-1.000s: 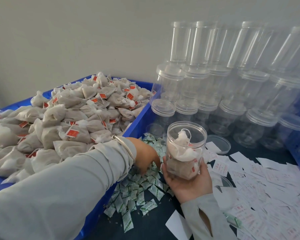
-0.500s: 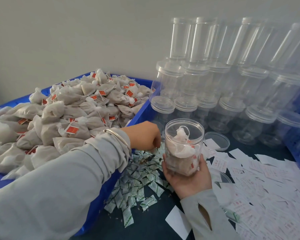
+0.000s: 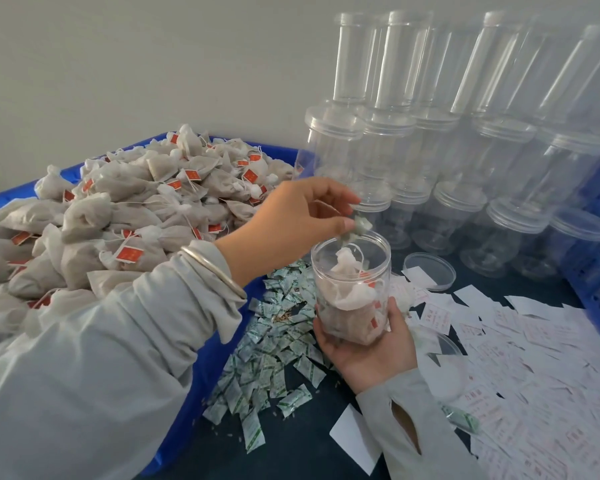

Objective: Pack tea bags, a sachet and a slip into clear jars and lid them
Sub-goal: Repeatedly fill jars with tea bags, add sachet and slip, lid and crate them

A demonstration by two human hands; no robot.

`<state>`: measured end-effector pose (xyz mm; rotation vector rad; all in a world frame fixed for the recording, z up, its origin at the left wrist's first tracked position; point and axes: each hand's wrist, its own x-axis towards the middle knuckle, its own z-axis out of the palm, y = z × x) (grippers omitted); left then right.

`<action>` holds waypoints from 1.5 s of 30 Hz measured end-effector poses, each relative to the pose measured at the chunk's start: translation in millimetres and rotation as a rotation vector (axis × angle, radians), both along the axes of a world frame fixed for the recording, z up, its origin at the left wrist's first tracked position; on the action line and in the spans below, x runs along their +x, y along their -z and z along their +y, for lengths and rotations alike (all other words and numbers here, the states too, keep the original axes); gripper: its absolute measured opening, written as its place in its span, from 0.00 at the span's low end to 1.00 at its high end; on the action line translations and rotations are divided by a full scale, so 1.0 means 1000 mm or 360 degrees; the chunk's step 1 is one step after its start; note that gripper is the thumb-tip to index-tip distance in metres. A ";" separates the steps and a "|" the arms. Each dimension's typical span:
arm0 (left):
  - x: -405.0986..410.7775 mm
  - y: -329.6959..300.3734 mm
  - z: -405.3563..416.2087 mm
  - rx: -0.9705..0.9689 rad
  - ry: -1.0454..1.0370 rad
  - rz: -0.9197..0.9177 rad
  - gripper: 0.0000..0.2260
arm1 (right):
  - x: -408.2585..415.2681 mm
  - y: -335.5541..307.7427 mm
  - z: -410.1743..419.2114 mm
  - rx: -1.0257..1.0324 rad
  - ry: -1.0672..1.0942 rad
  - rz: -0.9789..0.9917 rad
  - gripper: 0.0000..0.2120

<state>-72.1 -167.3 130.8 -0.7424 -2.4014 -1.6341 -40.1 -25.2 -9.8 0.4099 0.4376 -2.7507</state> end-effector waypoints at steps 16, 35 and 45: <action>0.006 0.023 0.017 -0.0109 0.0245 -0.0491 0.59 | 0.011 -0.017 0.001 -0.0174 -0.0037 0.0632 0.31; -0.003 0.026 0.020 -0.0272 -0.0082 -0.0204 0.45 | -0.024 -0.032 0.121 0.3196 0.0170 0.0103 0.12; -0.001 0.028 0.021 -0.0337 -0.0069 -0.0189 0.39 | -0.033 -0.014 0.132 0.3486 -0.0029 -0.0124 0.09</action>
